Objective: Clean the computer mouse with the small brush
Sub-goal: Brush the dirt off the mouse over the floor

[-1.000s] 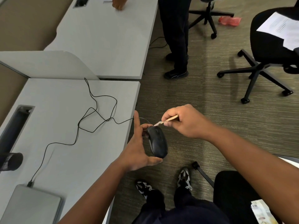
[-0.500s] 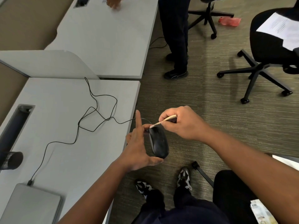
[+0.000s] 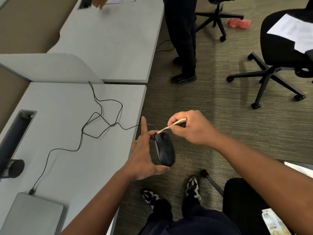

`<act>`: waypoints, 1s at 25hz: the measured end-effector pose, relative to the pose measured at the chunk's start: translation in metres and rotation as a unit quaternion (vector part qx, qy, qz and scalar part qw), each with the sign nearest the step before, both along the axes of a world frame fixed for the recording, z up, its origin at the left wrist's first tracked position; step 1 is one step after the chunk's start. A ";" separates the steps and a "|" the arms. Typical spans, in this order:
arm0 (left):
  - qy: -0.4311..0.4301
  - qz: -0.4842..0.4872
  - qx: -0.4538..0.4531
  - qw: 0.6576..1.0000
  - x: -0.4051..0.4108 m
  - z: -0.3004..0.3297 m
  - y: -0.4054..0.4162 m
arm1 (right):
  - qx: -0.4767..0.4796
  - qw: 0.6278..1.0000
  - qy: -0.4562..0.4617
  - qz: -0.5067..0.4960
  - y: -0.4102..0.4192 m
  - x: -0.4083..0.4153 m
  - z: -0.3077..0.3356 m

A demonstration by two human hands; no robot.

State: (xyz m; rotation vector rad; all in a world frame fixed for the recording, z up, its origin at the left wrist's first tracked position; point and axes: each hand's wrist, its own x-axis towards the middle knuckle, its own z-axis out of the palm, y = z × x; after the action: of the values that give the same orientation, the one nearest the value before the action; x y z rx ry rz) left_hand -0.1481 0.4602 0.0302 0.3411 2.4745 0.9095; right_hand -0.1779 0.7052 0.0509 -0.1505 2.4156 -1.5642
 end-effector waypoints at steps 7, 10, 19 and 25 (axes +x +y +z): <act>-0.008 0.006 0.000 1.000 0.000 0.002 -0.001 | -0.061 0.998 0.001 0.008 -0.002 0.003 0.005; 0.000 0.006 -0.005 1.000 0.002 0.004 0.000 | -0.033 0.999 -0.010 0.010 -0.002 0.002 0.004; -0.001 -0.008 -0.002 1.000 0.000 0.004 0.001 | -0.051 0.998 -0.016 -0.030 0.003 0.002 0.007; -0.002 -0.013 0.018 1.000 0.000 0.007 0.001 | -0.044 0.997 -0.025 -0.057 0.002 -0.001 0.001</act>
State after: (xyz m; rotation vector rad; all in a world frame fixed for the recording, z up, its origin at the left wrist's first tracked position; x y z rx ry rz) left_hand -0.1480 0.4608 0.0368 0.3824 2.4477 0.9456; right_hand -0.1789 0.7073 0.0521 0.0093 2.3553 -1.7036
